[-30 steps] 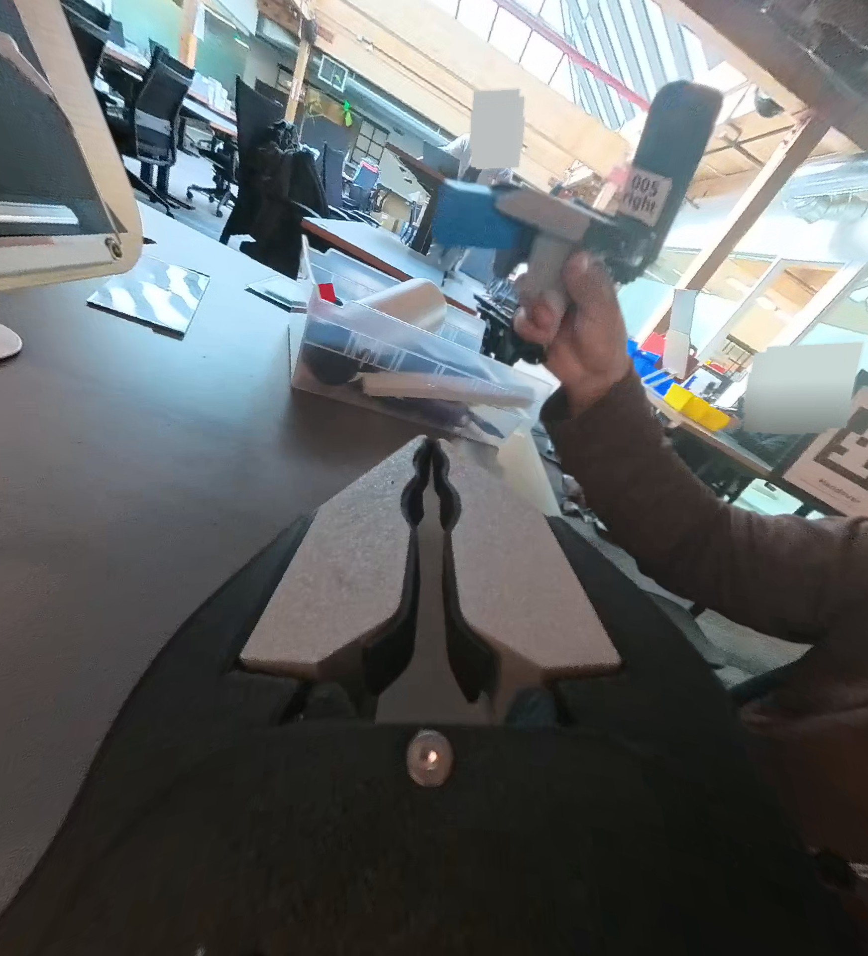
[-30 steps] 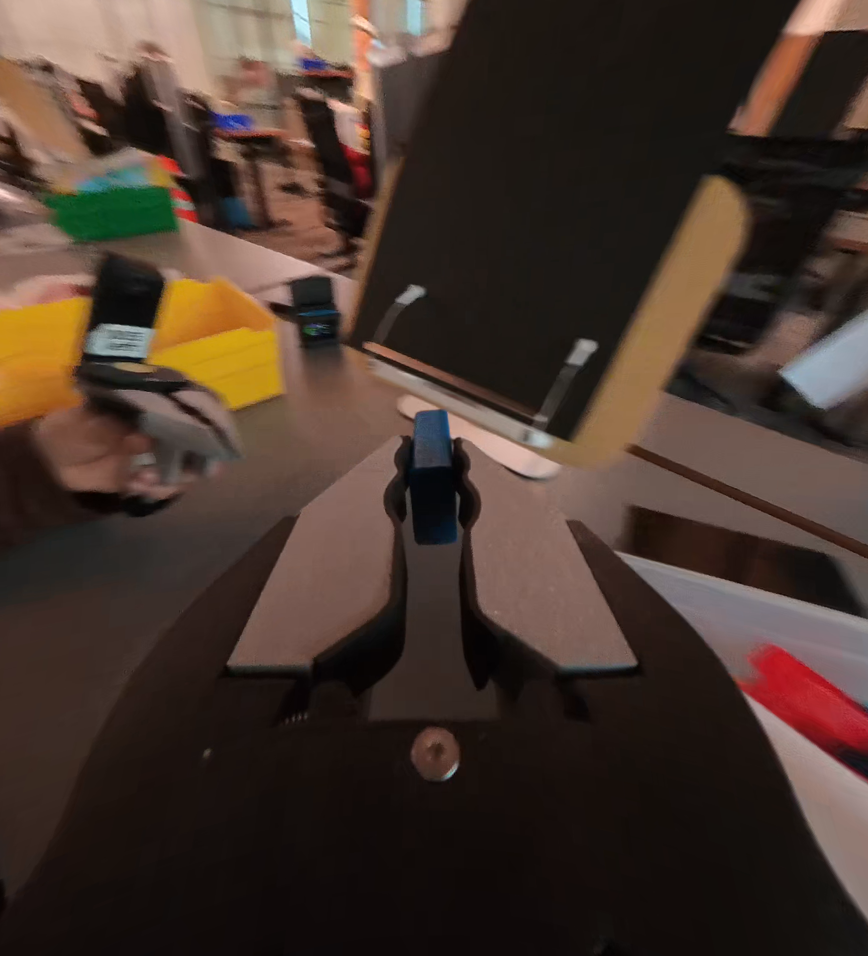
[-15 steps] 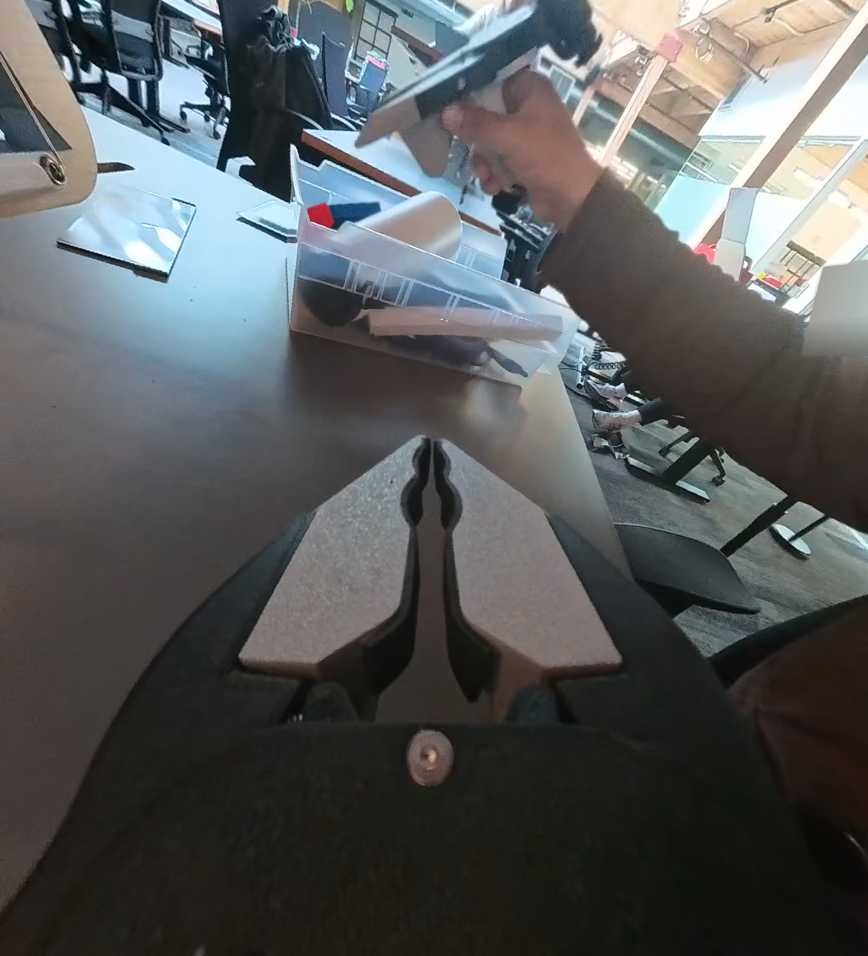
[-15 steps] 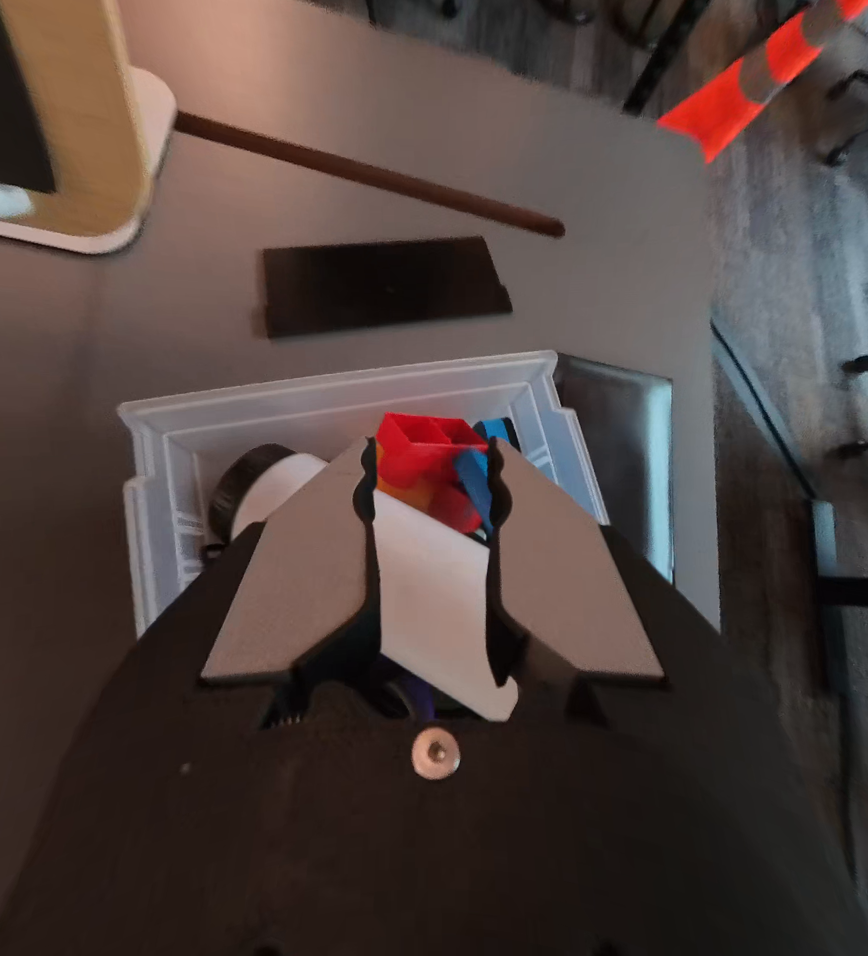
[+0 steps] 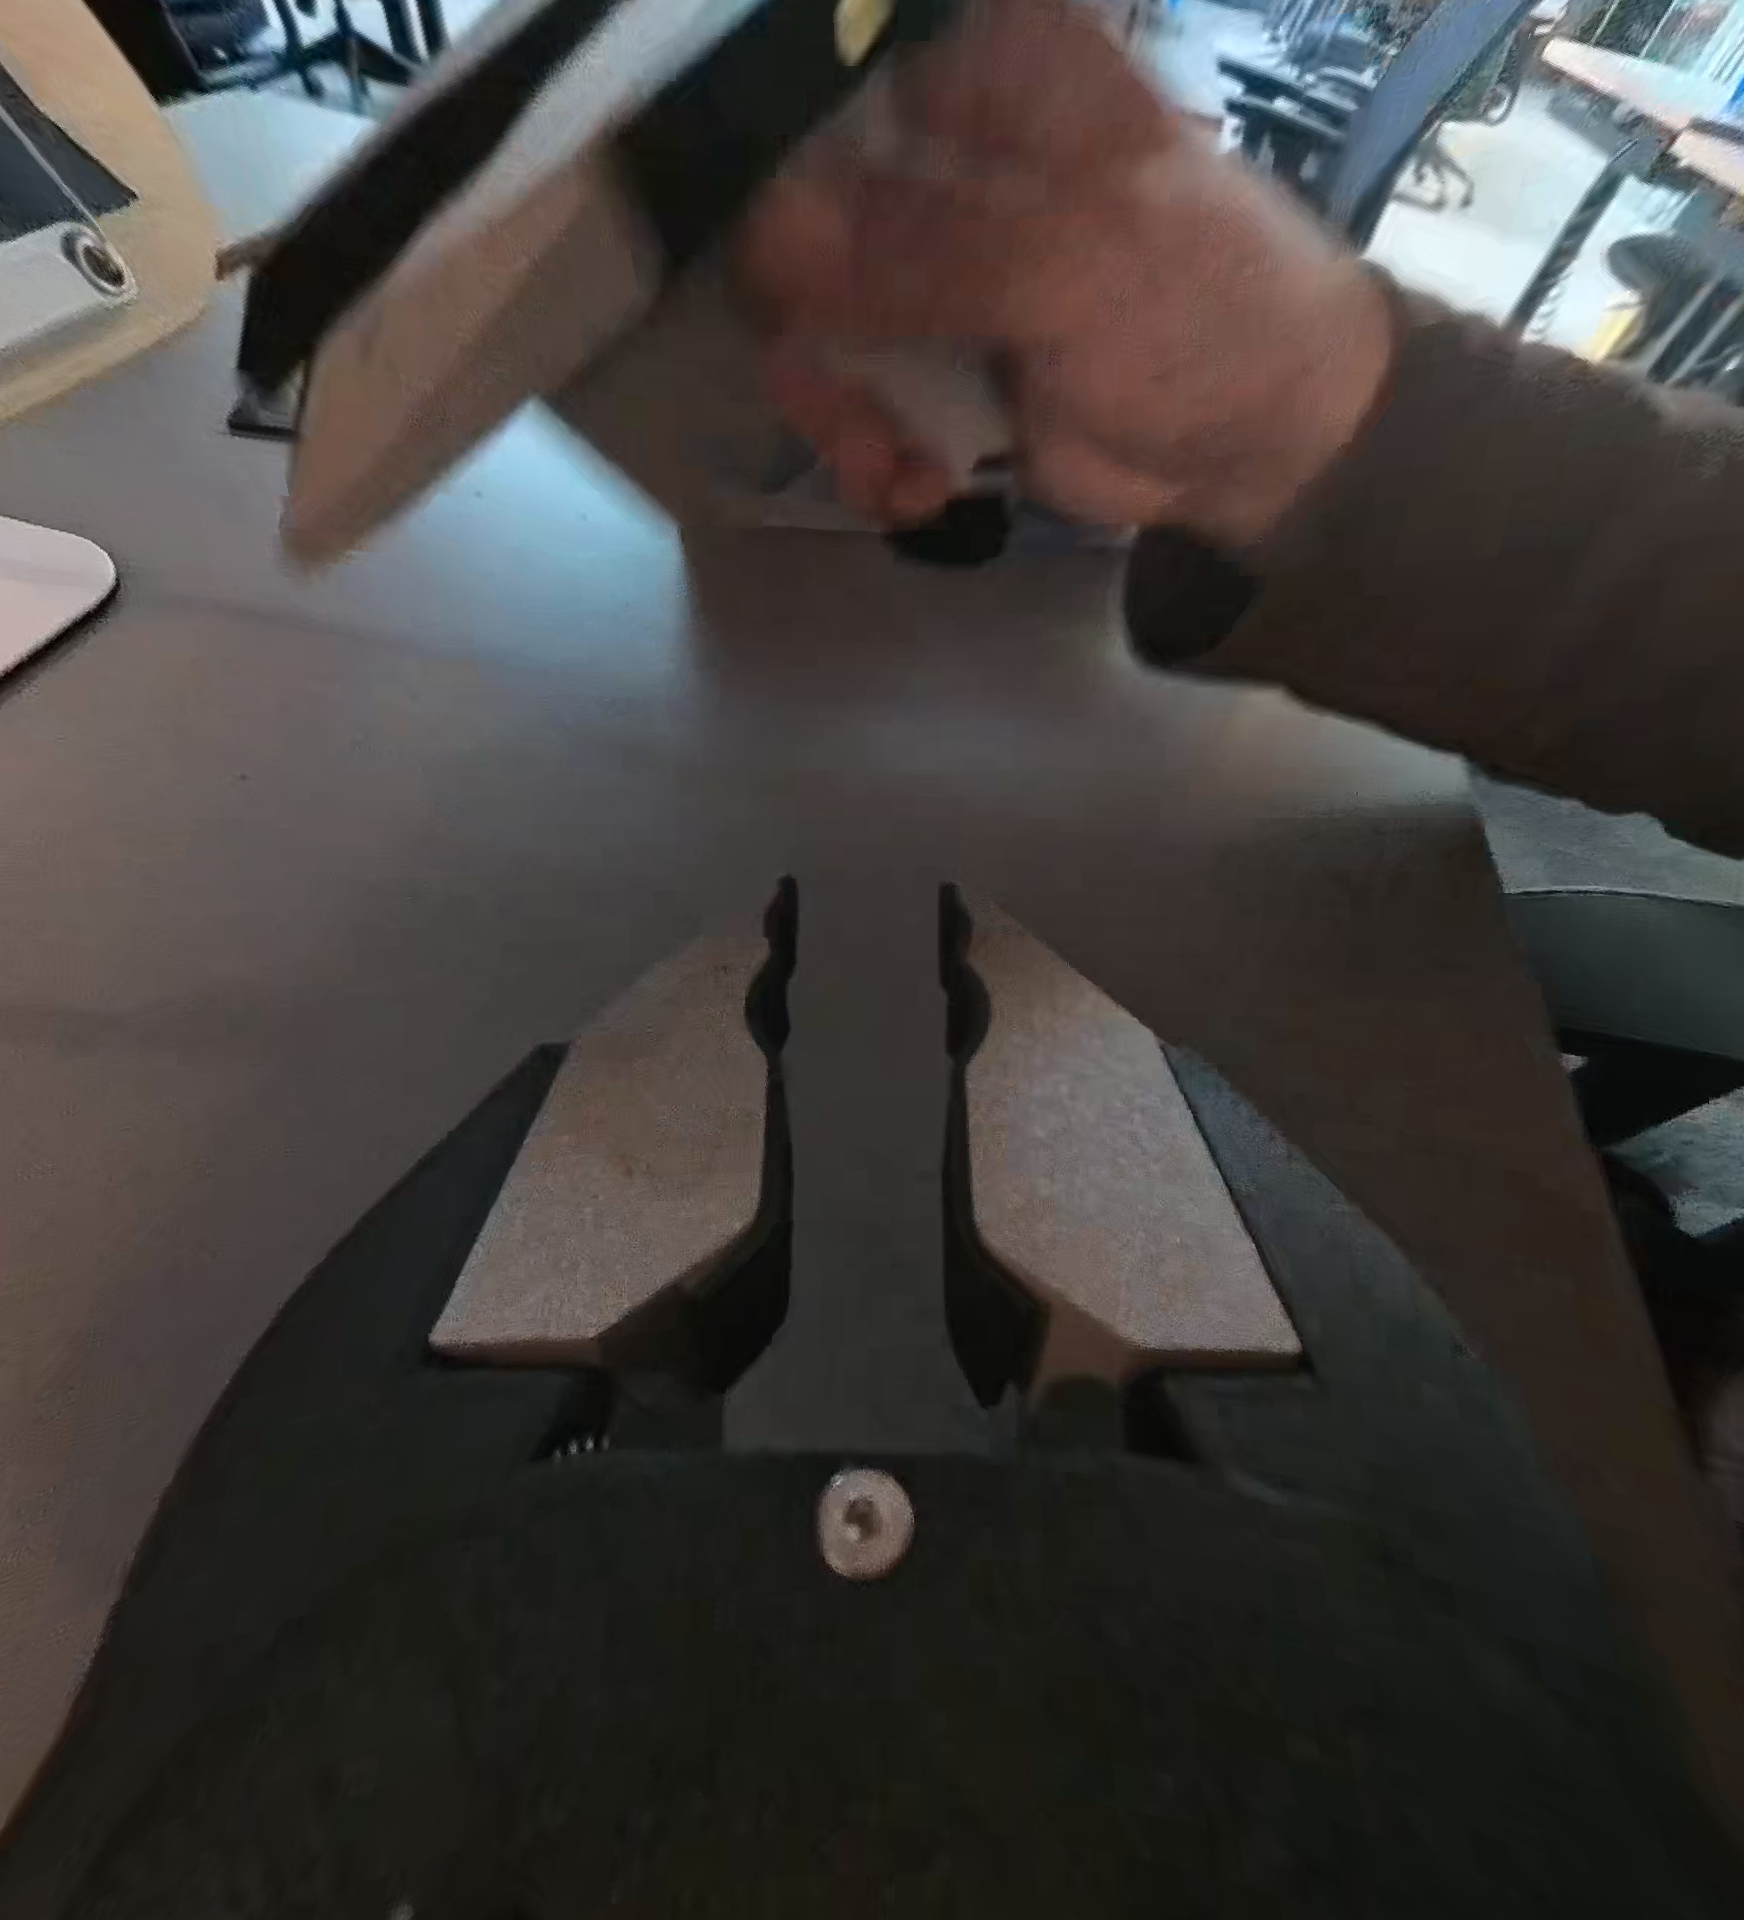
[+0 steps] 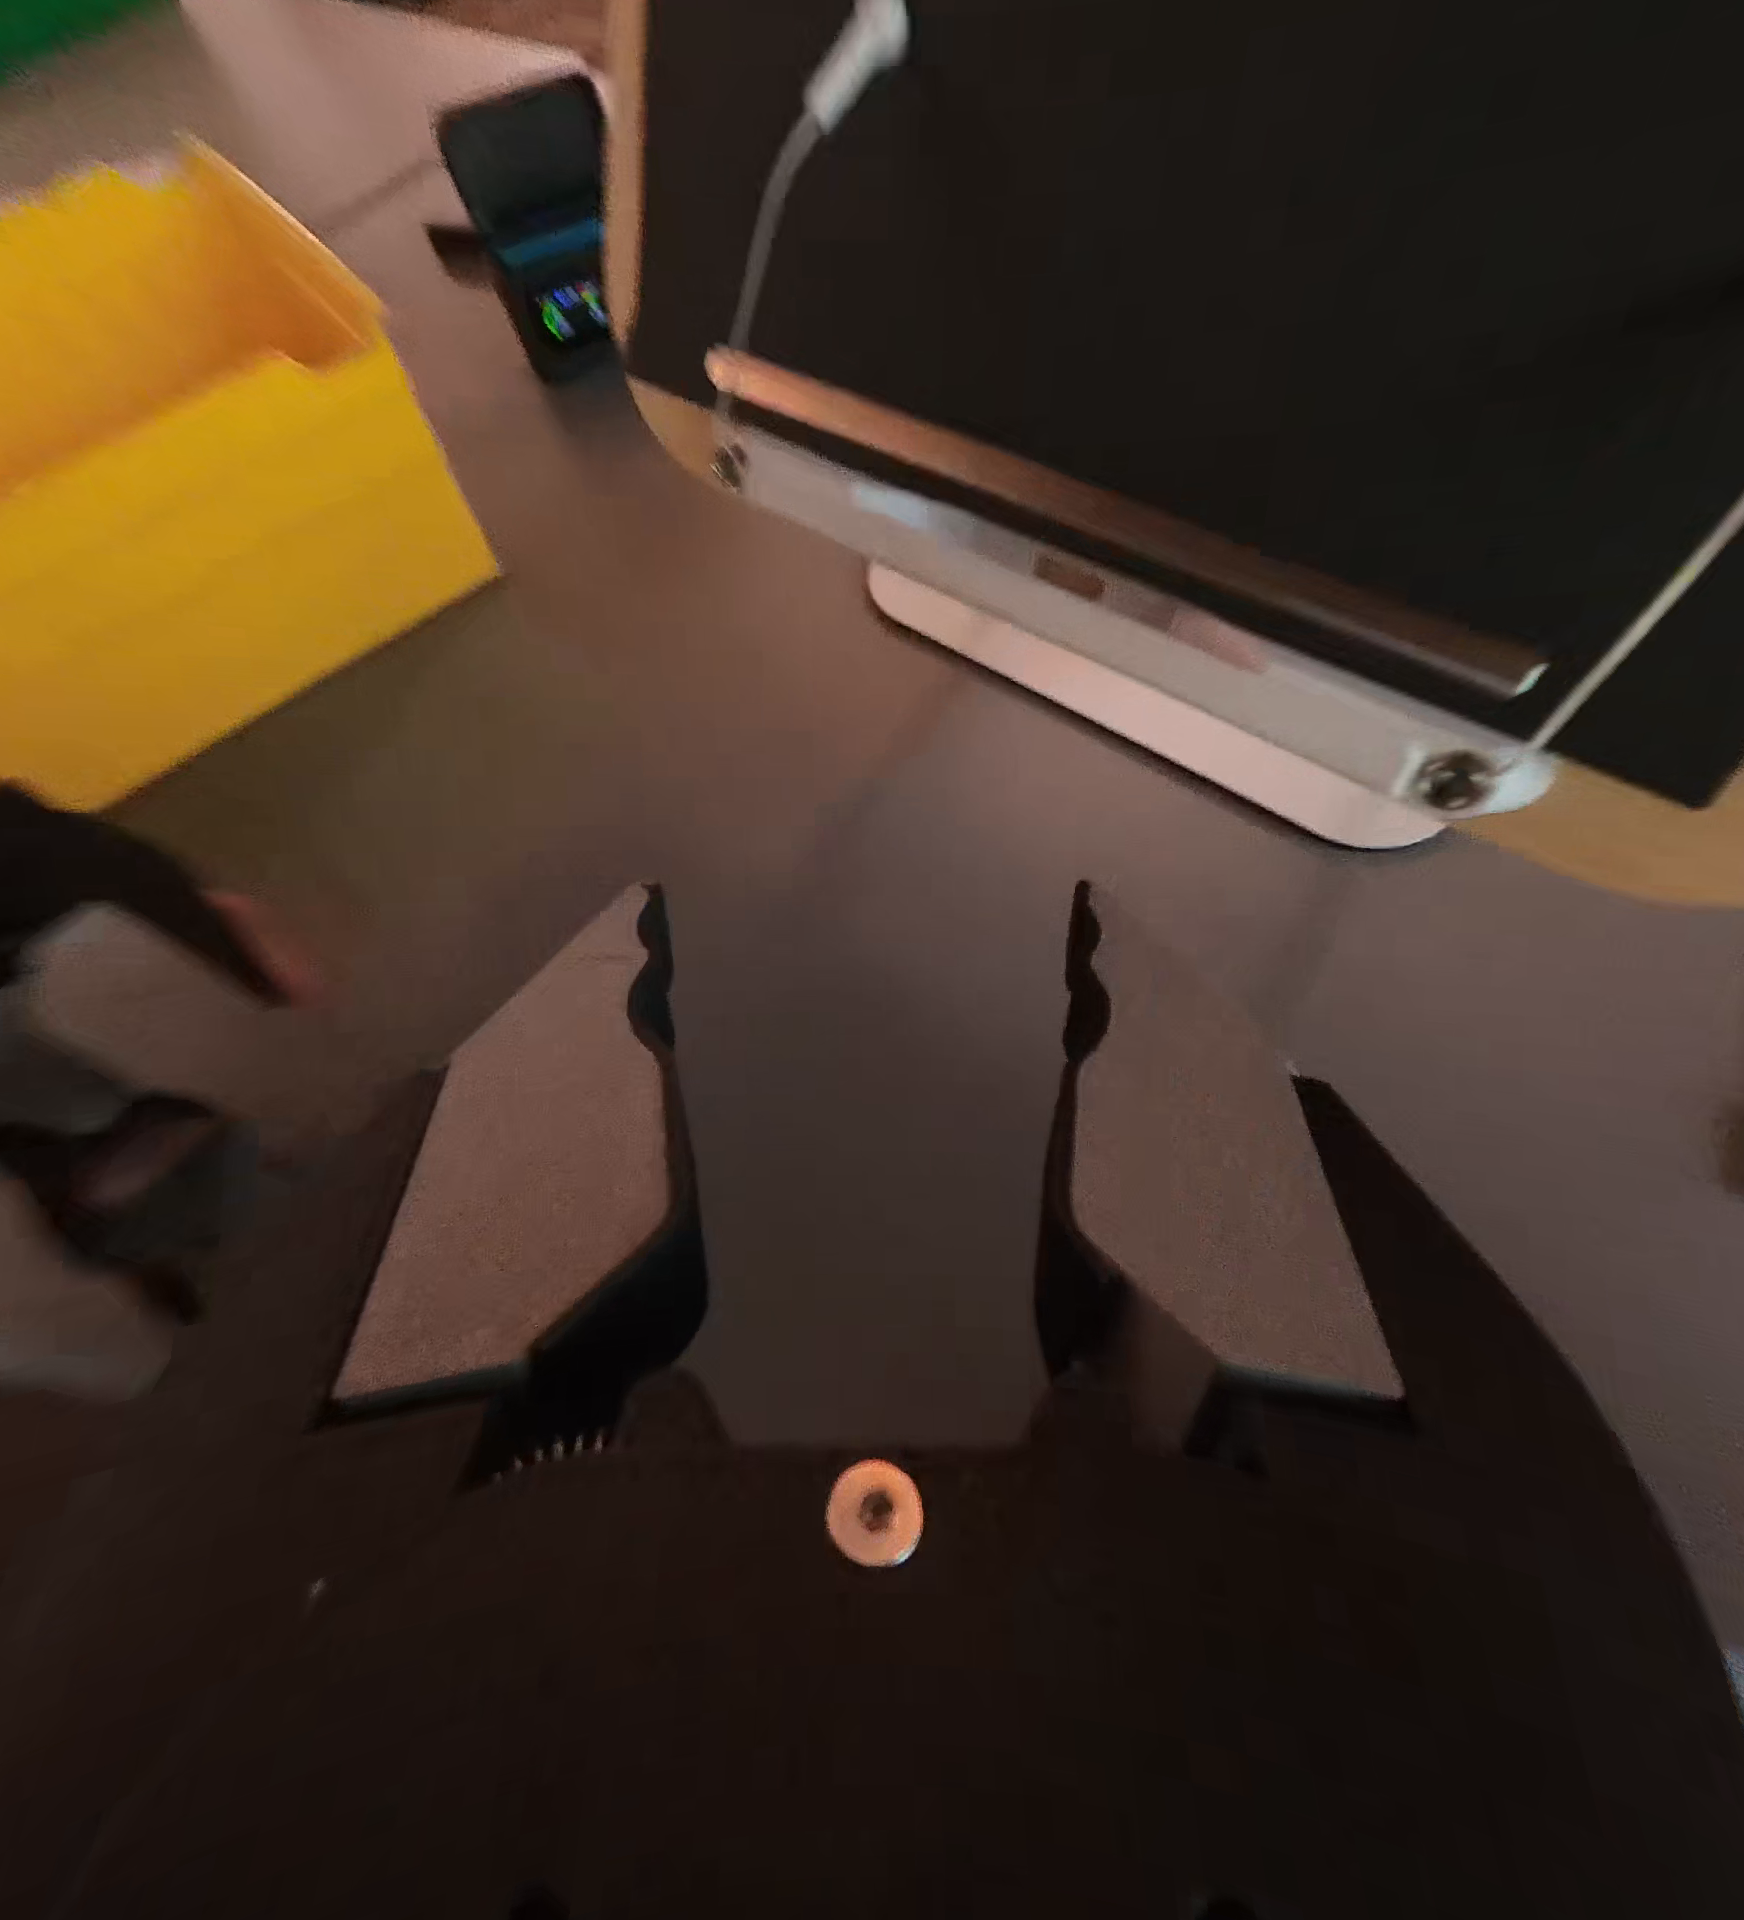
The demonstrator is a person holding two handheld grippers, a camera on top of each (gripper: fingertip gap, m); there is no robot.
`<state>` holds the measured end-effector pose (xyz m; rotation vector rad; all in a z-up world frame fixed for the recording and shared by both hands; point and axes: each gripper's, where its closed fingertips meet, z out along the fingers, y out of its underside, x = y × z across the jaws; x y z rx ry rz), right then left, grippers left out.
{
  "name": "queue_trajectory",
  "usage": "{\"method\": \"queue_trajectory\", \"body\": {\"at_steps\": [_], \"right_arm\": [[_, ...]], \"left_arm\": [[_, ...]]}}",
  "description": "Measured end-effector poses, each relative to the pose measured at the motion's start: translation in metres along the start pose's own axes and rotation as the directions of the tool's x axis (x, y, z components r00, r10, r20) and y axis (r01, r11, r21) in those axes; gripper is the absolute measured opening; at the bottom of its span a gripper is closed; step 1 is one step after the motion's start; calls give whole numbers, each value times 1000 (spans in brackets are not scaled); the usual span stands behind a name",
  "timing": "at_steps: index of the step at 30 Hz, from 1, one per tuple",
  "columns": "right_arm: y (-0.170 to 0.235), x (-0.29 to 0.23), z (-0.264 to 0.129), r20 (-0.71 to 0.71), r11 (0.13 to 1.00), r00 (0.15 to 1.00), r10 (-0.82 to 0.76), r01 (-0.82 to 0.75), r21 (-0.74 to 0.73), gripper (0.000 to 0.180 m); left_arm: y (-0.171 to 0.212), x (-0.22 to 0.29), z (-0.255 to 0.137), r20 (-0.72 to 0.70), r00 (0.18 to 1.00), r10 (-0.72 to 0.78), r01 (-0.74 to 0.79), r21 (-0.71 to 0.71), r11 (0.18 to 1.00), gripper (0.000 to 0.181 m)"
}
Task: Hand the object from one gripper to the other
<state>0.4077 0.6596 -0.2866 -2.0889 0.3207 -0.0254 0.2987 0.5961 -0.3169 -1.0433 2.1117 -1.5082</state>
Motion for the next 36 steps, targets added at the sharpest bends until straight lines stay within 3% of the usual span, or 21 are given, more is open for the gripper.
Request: {"method": "queue_trajectory", "body": {"at_steps": [1, 5, 6, 7, 11, 15, 18, 20, 22, 25, 27, 29, 30, 32, 36], "right_arm": [[8, 4, 16, -13, 1000, 1000, 0, 0, -13, 71], [32, 14, 60, -35, 1000, 999, 1, -1, 3, 60], [40, 12, 66, -16, 998, 1000, 5, -6, -64, 61], [44, 12, 71, -14, 995, 1000, -14, 12, -100, 68], [46, 6, 72, -25, 989, 995, -96, 92, -114, 65], [50, 3, 71, -14, 985, 993, -113, 111, -130, 69], [48, 2, 69, -2, 989, 995, -99, 98, -110, 69], [47, 1, 68, 11, 991, 996, -86, 87, -103, 69], [47, 1, 66, 18, 992, 997, -78, 79, -96, 68], [46, 0, 64, 23, 993, 997, -74, 76, -88, 69], [47, -1, 64, 22, 993, 997, -80, 82, -89, 68], [48, -2, 63, 17, 992, 996, -87, 88, -92, 68], [48, -3, 63, 16, 991, 996, -91, 92, -93, 68], [49, -5, 63, 17, 990, 995, -100, 101, -96, 68], [51, -7, 63, 11, 987, 993, -120, 121, -104, 68]], "left_arm": [[0, 0, 0, 11, 1000, 16, -16, -3, 1000, 24], [-11, 3, -5, 30, 999, 39, -40, 31, 999, 26], [-15, 5, -7, 30, 999, 34, -35, 42, 999, 29], [-18, 8, -9, 26, 999, 32, -33, 48, 998, 34], [-19, 20, -13, 37, 996, 85, -86, 19, 996, 58], [-13, 47, -33, 46, 998, 41, -40, -22, 999, 78], [-15, 72, -69, 34, 999, 20, -19, -8, 1000, 78], [-23, 74, -105, 64, 998, -14, 14, 3, 1000, 68], [-33, 51, -151, 210, 977, -47, 47, 3, 999, 52], [-50, -15, -236, 519, 853, -51, 29, 50, 998, 29], [-41, -65, -285, 669, 739, -73, 80, 21, 997, 34], [-17, -116, -317, 756, 647, -105, 197, -32, 980, 60], [-3, -140, -326, 779, 614, -126, 256, -45, 966, 65], [27, -181, -331, 806, 564, -180, 370, -52, 927, 55], [83, -231, -322, 808, 509, -295, 588, -77, 805, 55]]}}
